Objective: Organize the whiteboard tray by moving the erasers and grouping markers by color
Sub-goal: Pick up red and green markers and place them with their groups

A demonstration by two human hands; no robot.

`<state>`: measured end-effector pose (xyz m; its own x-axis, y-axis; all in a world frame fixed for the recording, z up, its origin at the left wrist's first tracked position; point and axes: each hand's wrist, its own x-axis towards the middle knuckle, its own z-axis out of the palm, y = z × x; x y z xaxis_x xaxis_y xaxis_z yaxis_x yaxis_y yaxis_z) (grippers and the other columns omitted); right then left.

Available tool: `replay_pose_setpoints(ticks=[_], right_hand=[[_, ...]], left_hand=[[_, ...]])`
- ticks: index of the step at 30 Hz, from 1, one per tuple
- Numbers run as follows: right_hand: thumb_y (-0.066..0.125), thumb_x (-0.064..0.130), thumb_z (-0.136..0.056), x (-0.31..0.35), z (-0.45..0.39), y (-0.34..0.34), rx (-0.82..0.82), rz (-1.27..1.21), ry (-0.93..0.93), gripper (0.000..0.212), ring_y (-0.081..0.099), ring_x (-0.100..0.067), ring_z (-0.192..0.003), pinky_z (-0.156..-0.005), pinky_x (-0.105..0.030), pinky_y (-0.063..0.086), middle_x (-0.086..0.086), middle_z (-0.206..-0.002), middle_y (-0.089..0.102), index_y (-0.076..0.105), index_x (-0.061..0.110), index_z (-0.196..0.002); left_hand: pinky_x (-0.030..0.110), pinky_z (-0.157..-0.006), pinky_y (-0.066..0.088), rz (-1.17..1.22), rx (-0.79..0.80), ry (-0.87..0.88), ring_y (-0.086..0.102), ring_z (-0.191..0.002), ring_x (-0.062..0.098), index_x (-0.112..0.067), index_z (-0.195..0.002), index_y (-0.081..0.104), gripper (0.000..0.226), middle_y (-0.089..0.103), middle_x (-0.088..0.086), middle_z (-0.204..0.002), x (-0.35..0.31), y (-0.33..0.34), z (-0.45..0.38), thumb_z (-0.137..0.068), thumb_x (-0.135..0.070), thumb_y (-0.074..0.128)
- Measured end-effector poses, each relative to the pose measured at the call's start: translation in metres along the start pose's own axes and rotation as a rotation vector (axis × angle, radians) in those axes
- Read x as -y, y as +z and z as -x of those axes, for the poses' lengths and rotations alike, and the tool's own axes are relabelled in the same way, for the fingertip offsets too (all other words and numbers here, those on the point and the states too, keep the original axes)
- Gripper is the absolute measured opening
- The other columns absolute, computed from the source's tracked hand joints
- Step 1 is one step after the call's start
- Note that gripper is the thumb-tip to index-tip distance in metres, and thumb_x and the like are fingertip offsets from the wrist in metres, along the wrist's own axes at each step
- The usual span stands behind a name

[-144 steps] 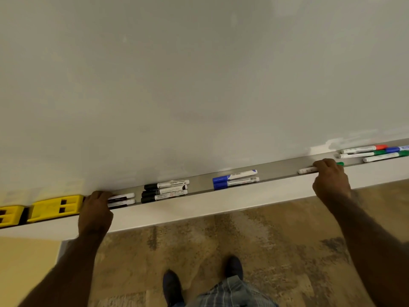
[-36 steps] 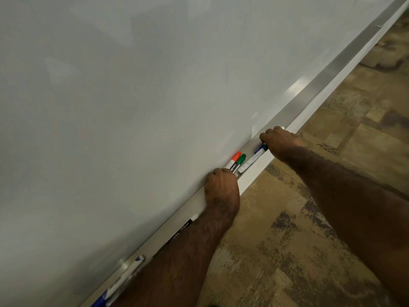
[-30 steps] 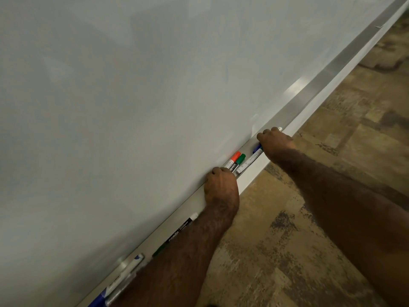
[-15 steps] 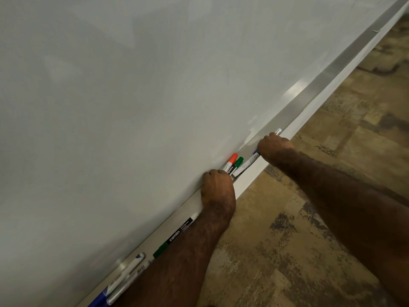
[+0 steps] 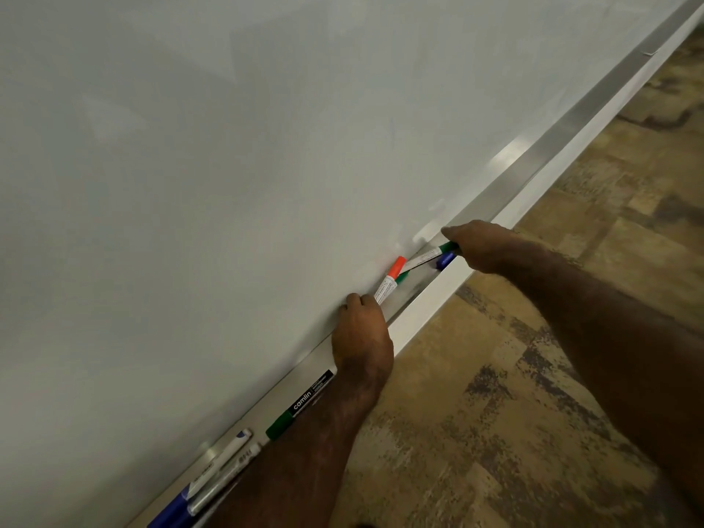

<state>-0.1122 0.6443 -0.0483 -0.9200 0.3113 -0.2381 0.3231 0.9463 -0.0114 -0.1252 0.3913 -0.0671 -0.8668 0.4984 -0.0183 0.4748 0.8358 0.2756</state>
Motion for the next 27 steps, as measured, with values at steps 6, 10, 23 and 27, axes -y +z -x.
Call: replay_pose_setpoints(ticks=[6, 10, 23, 27], right_hand=[[0.051, 0.023, -0.097, 0.012, 0.022, -0.01, 0.058, -0.191, -0.052, 0.039, 0.06, -0.027, -0.103, -0.092, -0.039, 0.048, -0.011, -0.12, 0.066, 0.052, 0.013, -0.134], [0.049, 0.032, -0.097, 0.021, 0.048, -0.022, 0.193, -0.344, -0.098, 0.039, 0.06, -0.022, -0.1, -0.087, -0.035, 0.045, -0.006, -0.116, 0.066, 0.052, 0.024, -0.135], [0.051, 0.024, -0.091, 0.1, 0.12, -0.018, 0.211, -1.268, -0.214, 0.039, 0.067, -0.019, -0.101, -0.088, -0.03, 0.055, 0.0, -0.114, 0.072, 0.054, 0.013, -0.129], [0.05, 0.029, -0.088, 0.118, 0.13, -0.019, 0.104, -1.338, -0.225, 0.044, 0.068, -0.017, -0.089, -0.078, -0.025, 0.056, -0.004, -0.107, 0.074, 0.053, 0.015, -0.13]], left_hand=[[0.029, -0.071, 0.056, 0.361, -0.095, -0.071, 0.068, -0.093, 0.021, -0.014, -0.112, 0.054, 0.021, 0.069, 0.005, -0.107, 0.004, -0.018, 0.02, -0.093, -0.021, 0.058], [0.027, -0.068, 0.056, 0.499, -0.105, -0.063, 0.068, -0.085, 0.018, -0.015, -0.11, 0.054, 0.017, 0.07, 0.003, -0.101, 0.015, -0.026, 0.035, -0.094, -0.02, 0.056], [0.018, -0.062, 0.057, 0.926, -0.065, -0.26, 0.069, -0.08, 0.007, -0.021, -0.101, 0.058, 0.011, 0.072, -0.005, -0.097, 0.089, -0.045, 0.101, -0.091, -0.019, 0.061], [0.016, -0.061, 0.055, 0.93, -0.054, -0.337, 0.069, -0.081, 0.003, -0.024, -0.101, 0.059, 0.012, 0.071, -0.009, -0.098, 0.123, -0.059, 0.133, -0.09, -0.022, 0.061]])
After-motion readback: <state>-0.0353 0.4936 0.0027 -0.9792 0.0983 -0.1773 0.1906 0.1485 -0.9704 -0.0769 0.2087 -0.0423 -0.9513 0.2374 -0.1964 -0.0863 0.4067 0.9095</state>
